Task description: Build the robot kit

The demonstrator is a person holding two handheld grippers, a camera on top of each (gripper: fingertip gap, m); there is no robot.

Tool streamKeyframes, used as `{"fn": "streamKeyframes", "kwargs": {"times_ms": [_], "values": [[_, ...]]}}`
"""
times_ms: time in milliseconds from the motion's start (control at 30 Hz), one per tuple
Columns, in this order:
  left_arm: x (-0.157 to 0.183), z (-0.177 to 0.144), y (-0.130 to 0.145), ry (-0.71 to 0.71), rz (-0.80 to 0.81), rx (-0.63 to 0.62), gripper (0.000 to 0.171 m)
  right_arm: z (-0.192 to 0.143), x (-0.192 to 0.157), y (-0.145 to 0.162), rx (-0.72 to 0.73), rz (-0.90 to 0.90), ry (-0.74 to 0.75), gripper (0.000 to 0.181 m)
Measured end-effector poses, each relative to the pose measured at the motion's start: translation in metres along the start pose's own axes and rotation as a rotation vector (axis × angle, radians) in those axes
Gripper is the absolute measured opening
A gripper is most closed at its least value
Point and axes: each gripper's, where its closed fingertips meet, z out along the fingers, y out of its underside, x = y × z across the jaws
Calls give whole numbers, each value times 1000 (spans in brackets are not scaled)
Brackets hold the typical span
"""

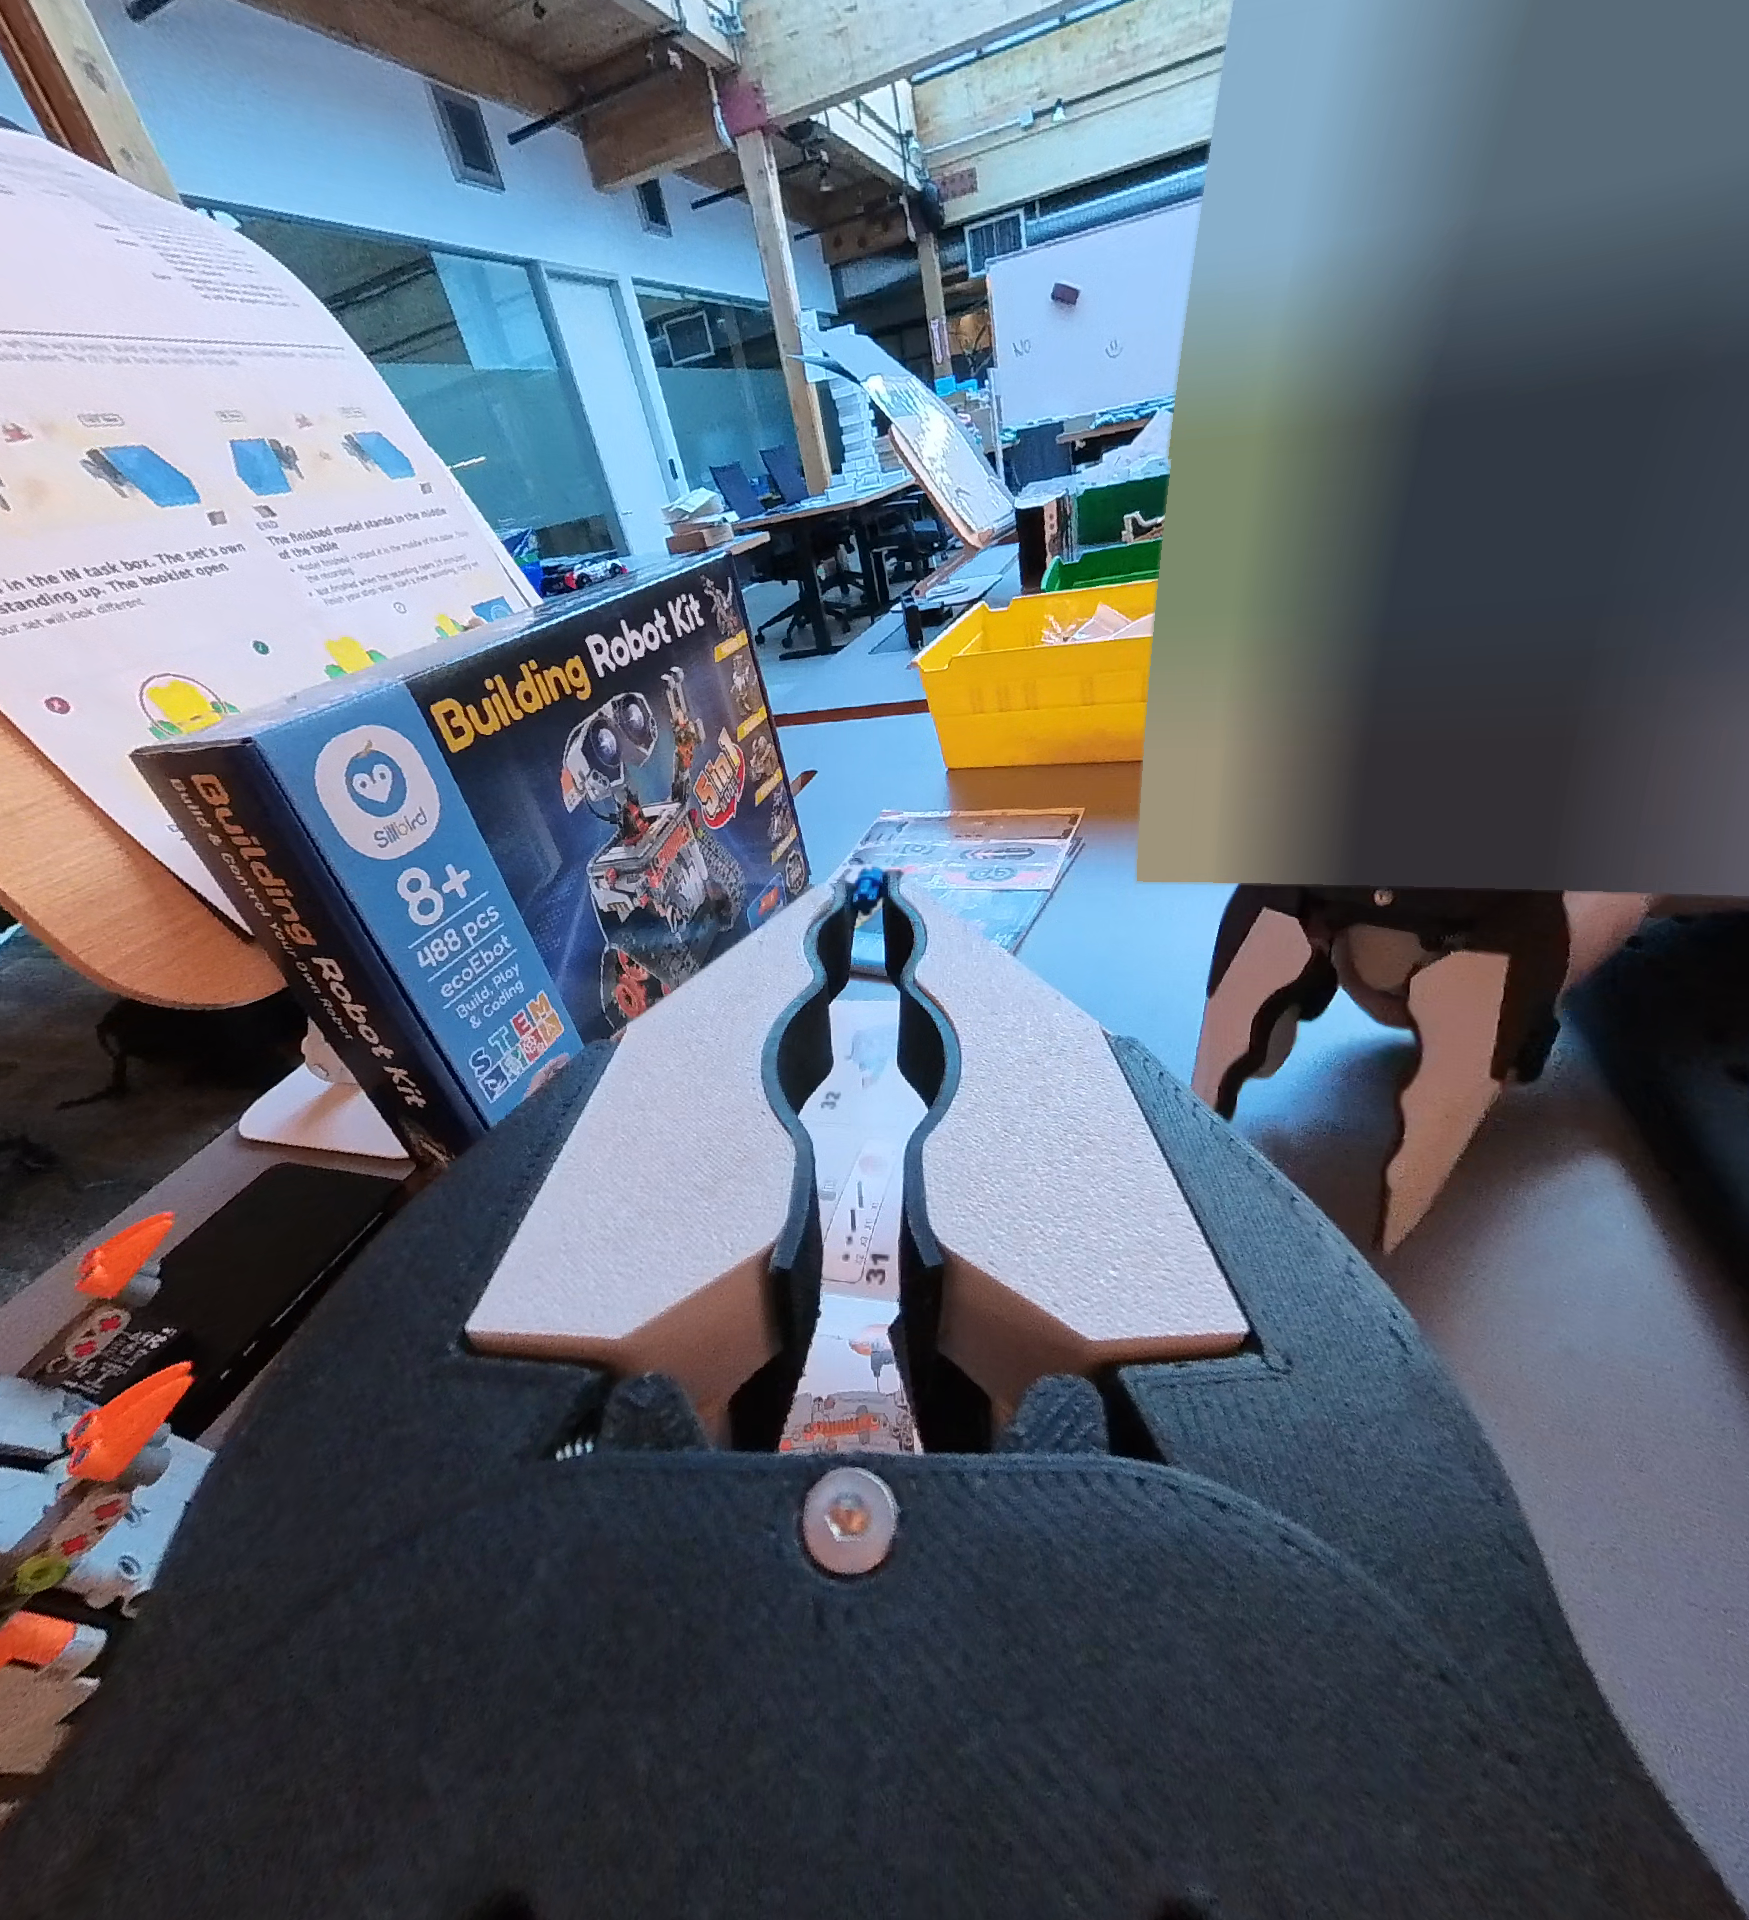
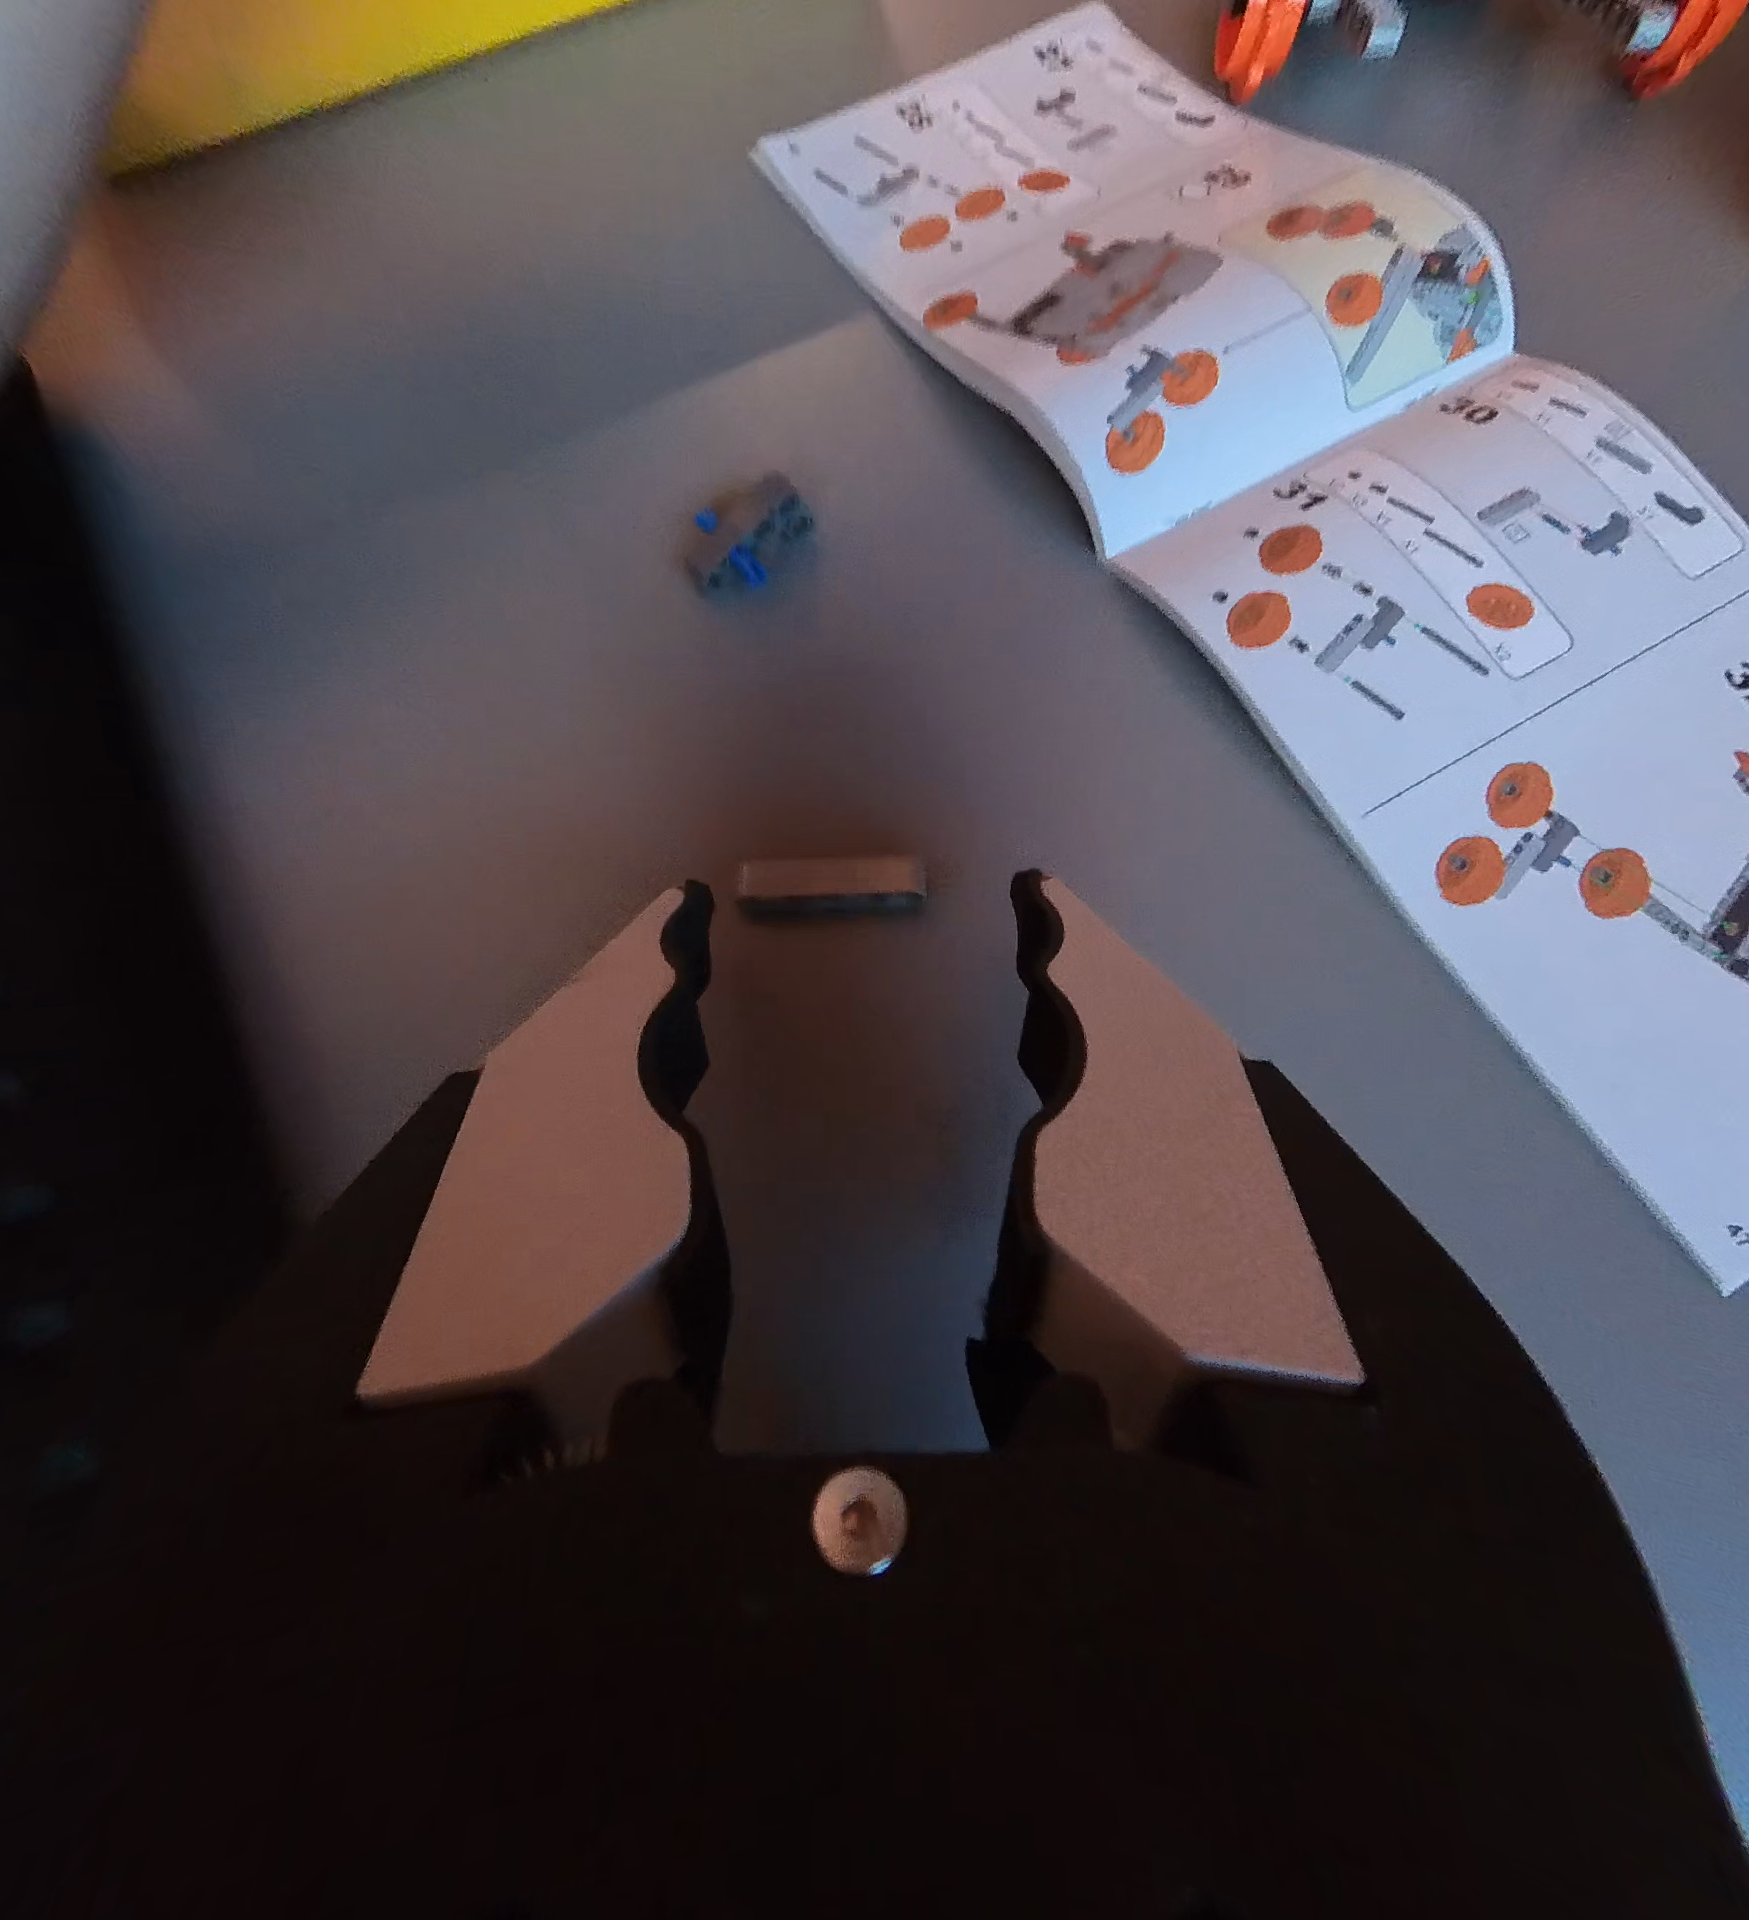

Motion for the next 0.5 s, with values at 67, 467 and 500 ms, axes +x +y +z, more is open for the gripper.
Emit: {"fn": "streamKeyframes", "kwargs": {"times_ms": [67,467,500], "values": [[-1,-1,-2,0,-3,10,2,2,-3,3,4,21,-20,56],[-4,-1,3,-7,-11,-15,2,11,-4,7,-24,12,40,54],[-4,-1,4,-8,-11,-17,2,11,-3,7,-22,8,50,53]]}}
